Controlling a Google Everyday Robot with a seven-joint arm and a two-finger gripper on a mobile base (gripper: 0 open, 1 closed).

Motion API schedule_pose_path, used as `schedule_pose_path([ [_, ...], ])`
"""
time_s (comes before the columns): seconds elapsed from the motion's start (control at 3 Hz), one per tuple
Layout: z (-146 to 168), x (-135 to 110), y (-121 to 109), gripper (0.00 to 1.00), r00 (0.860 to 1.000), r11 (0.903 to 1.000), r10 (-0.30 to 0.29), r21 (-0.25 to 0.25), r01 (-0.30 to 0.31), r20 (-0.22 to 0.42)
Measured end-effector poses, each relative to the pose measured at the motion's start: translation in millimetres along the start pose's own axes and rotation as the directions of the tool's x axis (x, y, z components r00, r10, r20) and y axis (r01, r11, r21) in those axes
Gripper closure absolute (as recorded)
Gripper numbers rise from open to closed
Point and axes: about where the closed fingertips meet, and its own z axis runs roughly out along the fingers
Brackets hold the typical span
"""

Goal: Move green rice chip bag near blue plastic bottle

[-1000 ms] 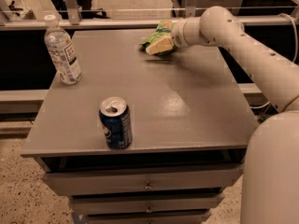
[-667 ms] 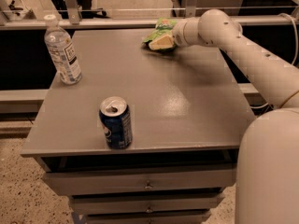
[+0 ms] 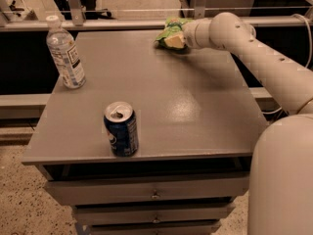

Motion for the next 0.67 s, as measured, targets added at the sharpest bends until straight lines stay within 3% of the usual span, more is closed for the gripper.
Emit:
schedule_pose_path([
  [0.33, -14, -12, 3, 0.88, 1.000, 0.9998, -0.015, -0.015, 0.015, 0.026],
  [0.67, -33, -32, 16, 1.00, 0.997, 0.9966, -0.047, -0.065, 0.051, 0.067],
])
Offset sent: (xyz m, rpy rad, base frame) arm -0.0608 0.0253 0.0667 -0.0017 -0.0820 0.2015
